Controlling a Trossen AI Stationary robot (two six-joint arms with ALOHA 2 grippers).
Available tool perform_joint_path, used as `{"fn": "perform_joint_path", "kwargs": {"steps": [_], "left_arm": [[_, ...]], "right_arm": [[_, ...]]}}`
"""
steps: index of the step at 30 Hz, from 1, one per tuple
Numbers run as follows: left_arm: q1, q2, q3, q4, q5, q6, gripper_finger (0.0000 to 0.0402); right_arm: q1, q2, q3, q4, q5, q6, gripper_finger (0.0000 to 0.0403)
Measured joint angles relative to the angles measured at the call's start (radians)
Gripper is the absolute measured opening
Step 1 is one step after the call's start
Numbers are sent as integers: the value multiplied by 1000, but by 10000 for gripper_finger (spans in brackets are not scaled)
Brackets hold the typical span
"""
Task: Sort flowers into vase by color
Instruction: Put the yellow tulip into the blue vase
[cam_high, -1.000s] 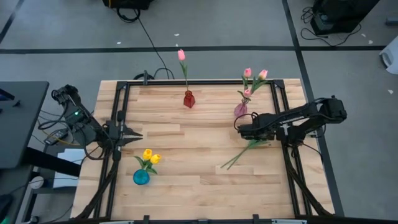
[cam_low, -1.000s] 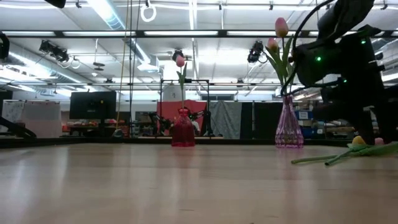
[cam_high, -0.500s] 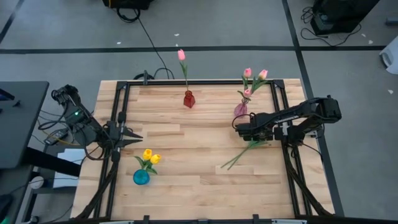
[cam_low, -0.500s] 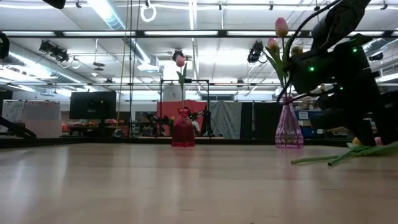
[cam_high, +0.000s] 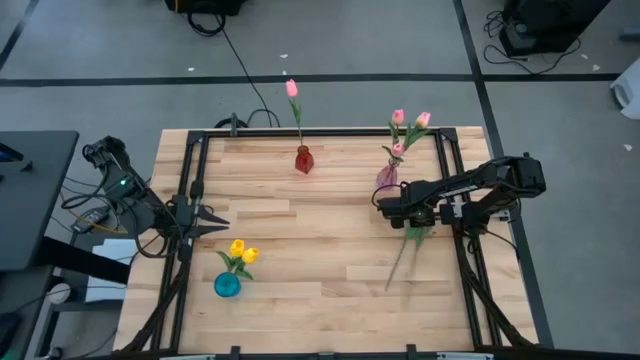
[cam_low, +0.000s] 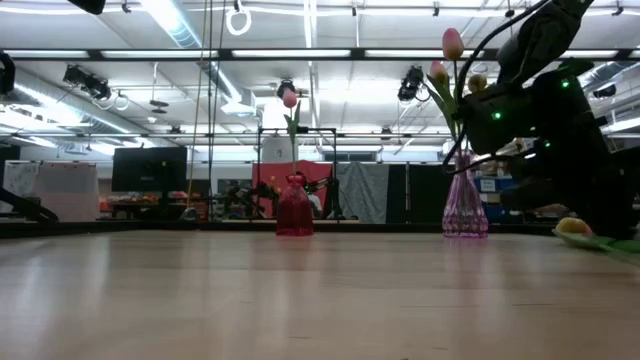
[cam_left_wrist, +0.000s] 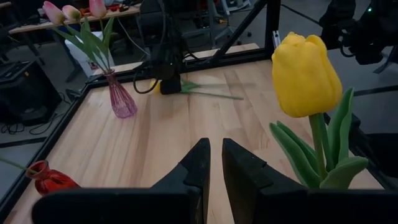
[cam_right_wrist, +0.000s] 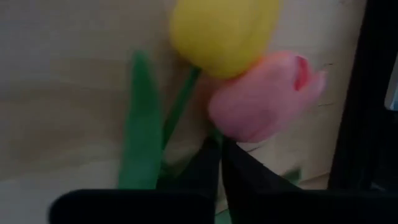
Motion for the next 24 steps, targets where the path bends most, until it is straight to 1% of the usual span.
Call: {"fn": "perform_joint_path", "kwargs": {"steps": [2, 5, 8, 14, 19, 24], "left_arm": [[0, 0, 0, 0, 0, 0, 46], [0, 0, 0, 0, 0, 0, 46], [0, 0, 0, 0, 0, 0, 46], [0, 0, 0, 1, 0, 0, 46], [0, 0, 0, 2, 0, -21, 46], [0, 20, 0, 14, -1, -20, 46]], "right_arm": [[6, -6, -2, -7, -5, -20, 10], [28, -27, -2, -6, -10, -50, 9], [75, -49, 25, 13, -6, -75, 7], [183, -82, 115, 65, 57, -160, 6], [271, -99, 201, 103, 144, -270, 6], [317, -99, 260, 237, 283, -393, 6]]}}
